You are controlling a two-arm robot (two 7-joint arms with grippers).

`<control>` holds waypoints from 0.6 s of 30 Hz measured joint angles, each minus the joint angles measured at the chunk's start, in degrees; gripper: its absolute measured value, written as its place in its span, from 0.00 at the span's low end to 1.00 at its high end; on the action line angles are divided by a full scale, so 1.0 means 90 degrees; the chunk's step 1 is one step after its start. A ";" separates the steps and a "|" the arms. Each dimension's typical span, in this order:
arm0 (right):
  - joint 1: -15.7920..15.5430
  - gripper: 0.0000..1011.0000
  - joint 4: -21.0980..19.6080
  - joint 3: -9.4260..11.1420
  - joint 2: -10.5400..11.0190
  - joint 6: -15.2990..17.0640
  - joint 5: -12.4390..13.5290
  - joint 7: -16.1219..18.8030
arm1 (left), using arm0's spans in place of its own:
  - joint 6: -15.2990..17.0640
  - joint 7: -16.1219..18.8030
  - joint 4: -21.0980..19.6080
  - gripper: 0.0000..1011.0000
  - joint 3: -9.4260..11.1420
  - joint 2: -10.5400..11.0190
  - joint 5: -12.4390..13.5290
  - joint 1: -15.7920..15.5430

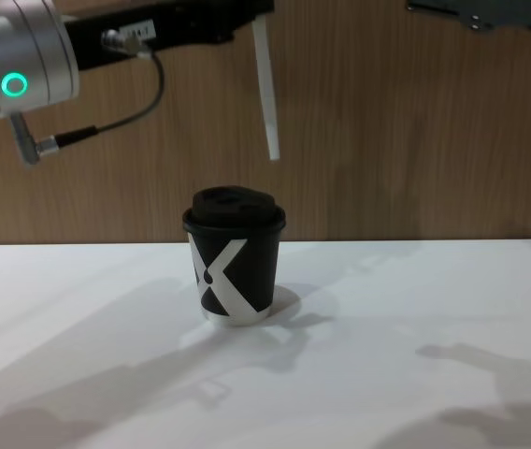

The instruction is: Pick up the straw with one hand, pass it to the other hand, and insert it into the cup.

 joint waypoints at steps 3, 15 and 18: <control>0.0000 0.99 0.0000 0.0000 0.0000 0.0000 0.0000 0.0000 | 0.0041 0.0166 0.0034 0.01 0.0056 -0.0008 0.0221 -0.0012; 0.0000 0.99 0.0000 0.0000 0.0000 0.0000 0.0000 0.0000 | 0.0104 0.0484 0.0231 0.01 0.0162 -0.0119 0.0701 -0.0088; 0.0000 0.99 0.0000 0.0000 0.0000 0.0000 0.0000 0.0000 | 0.0112 0.0519 0.0256 0.01 0.0170 -0.0137 0.0766 -0.0099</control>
